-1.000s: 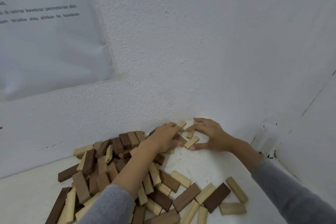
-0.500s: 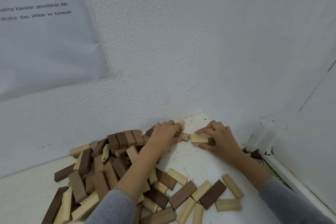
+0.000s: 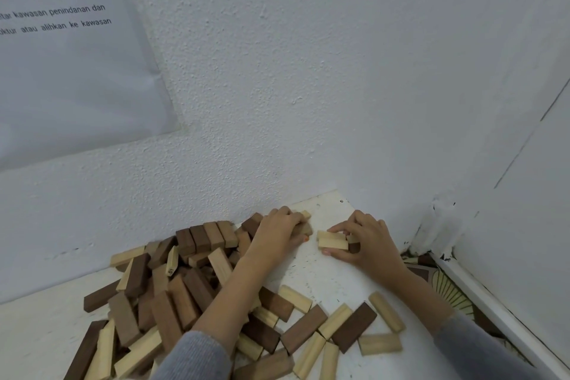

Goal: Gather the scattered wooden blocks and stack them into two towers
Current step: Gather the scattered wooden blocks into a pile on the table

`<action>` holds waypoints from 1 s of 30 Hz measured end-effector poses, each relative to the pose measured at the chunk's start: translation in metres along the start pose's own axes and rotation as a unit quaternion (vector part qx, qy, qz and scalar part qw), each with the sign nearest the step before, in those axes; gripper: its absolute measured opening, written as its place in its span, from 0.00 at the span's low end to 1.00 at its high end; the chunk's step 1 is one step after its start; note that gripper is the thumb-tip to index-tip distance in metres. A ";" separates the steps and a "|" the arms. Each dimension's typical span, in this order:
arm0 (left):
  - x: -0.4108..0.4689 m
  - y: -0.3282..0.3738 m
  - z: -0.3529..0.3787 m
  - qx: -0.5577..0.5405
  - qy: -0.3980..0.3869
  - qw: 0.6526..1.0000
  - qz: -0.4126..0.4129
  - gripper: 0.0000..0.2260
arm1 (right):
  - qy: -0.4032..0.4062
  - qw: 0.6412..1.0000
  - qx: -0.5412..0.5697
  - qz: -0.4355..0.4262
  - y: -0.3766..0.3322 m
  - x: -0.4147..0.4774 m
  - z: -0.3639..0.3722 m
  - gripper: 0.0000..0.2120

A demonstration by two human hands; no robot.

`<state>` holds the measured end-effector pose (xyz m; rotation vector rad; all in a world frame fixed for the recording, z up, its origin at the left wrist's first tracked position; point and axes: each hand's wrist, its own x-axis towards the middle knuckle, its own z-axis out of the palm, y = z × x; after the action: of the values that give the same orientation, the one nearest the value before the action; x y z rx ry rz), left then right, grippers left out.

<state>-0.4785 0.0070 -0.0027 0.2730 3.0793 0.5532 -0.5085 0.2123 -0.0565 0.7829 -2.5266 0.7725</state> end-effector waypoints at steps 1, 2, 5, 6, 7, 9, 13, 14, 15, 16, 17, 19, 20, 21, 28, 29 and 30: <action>-0.001 -0.001 0.002 -0.031 0.010 0.999 0.000 0.18 | 0.002 1.000 0.011 0.001 -0.001 -0.001 0.000 0.24; -0.003 -0.001 0.003 -0.066 0.020 0.998 -0.002 0.19 | 0.004 1.000 0.026 0.003 -0.002 -0.002 -0.001 0.24; -0.008 -0.001 0.004 -0.178 0.032 0.983 -0.018 0.26 | 0.029 0.995 0.098 -0.004 -0.009 -0.002 -0.003 0.24; -0.009 0.000 0.003 -0.202 0.031 0.979 -0.025 0.28 | 0.043 0.992 0.122 -0.005 -0.012 -0.003 -0.004 0.24; -0.011 0.001 0.001 -0.222 0.032 0.974 -0.031 0.29 | 0.056 0.989 0.140 -0.003 -0.015 -0.003 -0.005 0.23; -0.016 0.002 -0.001 -0.248 0.050 0.967 -0.036 0.29 | 0.073 0.985 0.157 0.006 -0.021 -0.004 -0.007 0.19; -0.027 -0.002 -0.010 -0.258 0.113 0.959 -0.036 0.28 | 0.051 0.984 0.173 0.013 -0.027 -0.008 -0.003 0.16; -0.030 -0.003 -0.012 -0.265 0.120 0.956 -0.039 0.28 | 0.041 0.984 0.173 0.015 -0.029 -0.009 -0.002 0.13; -0.033 -0.005 -0.014 -0.270 0.126 0.954 -0.042 0.28 | 0.035 0.985 0.167 0.019 -0.031 -0.009 -0.002 0.10; -0.036 -0.006 -0.017 -0.274 0.133 0.952 -0.043 0.28 | 0.031 0.986 0.160 0.025 -0.032 -0.010 -0.002 0.09; -0.039 -0.007 -0.019 -0.276 0.141 0.950 -0.042 0.28 | 0.025 0.988 0.152 0.031 -0.032 -0.010 -0.001 0.09; -0.045 -0.009 -0.023 -0.284 0.159 0.945 -0.039 0.28 | 0.006 0.992 0.124 0.034 -0.033 -0.008 0.000 0.13; -0.048 -0.010 -0.025 -0.289 0.167 0.942 -0.040 0.28 | -0.003 0.994 0.104 0.031 -0.033 -0.008 0.001 0.15; -0.051 -0.010 -0.028 -0.294 0.174 0.939 -0.041 0.27 | -0.008 0.996 0.084 0.027 -0.034 -0.007 0.003 0.16; -0.069 -0.007 -0.042 -0.300 0.199 0.933 -0.019 0.25 | -0.010 0.996 0.045 0.074 -0.038 -0.004 0.010 0.11; -0.072 -0.007 -0.044 -0.306 0.201 0.930 -0.020 0.25 | -0.011 0.995 0.048 0.082 -0.039 -0.004 0.009 0.10; -0.076 -0.007 -0.048 -0.310 0.205 0.928 -0.019 0.25 | -0.013 0.995 0.053 0.087 -0.039 -0.004 0.008 0.10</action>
<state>-0.4067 -0.0285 0.0374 0.0922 3.0317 1.7141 -0.4838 0.1822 -0.0494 0.6137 -2.6200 0.9662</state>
